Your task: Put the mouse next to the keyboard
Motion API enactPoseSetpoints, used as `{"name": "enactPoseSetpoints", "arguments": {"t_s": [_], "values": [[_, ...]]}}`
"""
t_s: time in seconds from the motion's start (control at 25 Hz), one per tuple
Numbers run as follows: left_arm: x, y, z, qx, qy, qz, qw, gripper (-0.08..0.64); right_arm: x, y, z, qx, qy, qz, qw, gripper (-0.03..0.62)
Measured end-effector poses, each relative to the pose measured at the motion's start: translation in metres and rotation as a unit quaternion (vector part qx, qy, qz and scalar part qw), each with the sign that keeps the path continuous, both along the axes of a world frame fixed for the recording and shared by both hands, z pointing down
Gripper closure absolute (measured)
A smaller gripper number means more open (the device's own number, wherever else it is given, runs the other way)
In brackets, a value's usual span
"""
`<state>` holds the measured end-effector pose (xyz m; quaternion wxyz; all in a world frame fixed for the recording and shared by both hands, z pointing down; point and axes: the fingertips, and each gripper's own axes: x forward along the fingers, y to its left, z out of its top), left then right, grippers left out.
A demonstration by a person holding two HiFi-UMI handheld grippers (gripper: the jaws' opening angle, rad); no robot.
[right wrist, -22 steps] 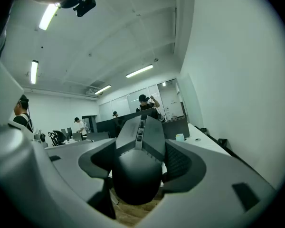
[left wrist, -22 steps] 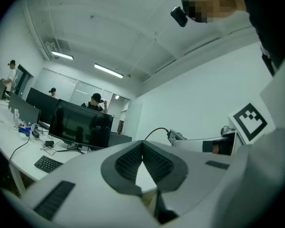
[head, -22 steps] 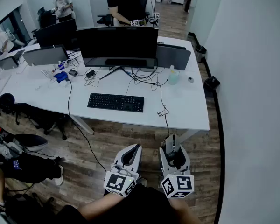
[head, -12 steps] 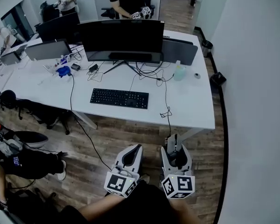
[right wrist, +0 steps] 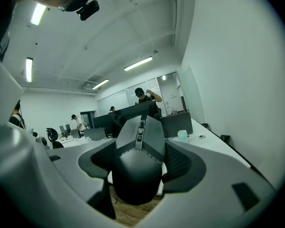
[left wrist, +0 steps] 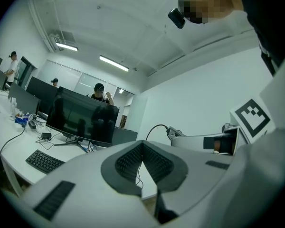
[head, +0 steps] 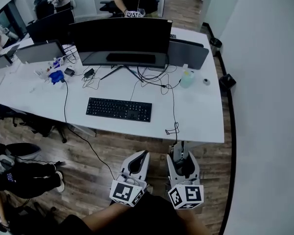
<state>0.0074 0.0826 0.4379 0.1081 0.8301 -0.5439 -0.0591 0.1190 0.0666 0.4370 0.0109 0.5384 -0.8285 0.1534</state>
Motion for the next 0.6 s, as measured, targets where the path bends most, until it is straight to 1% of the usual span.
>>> {"name": "enactPoseSetpoints", "arguments": {"t_s": [0.16, 0.44, 0.6], "values": [[0.000, -0.041, -0.008, 0.014, -0.013, 0.014, 0.9997, 0.548, -0.008, -0.039, -0.001, -0.008, 0.008, 0.001, 1.000, 0.281], [-0.017, -0.109, -0.008, 0.005, 0.005, 0.023, 0.9997, 0.548, -0.030, -0.103, 0.008, -0.029, 0.026, -0.004, 0.999, 0.279], [-0.030, -0.147, -0.004, 0.000, 0.023, 0.031, 0.9993, 0.548, -0.045, -0.135, 0.013, -0.024, 0.056, -0.007, 0.998, 0.279]]}}
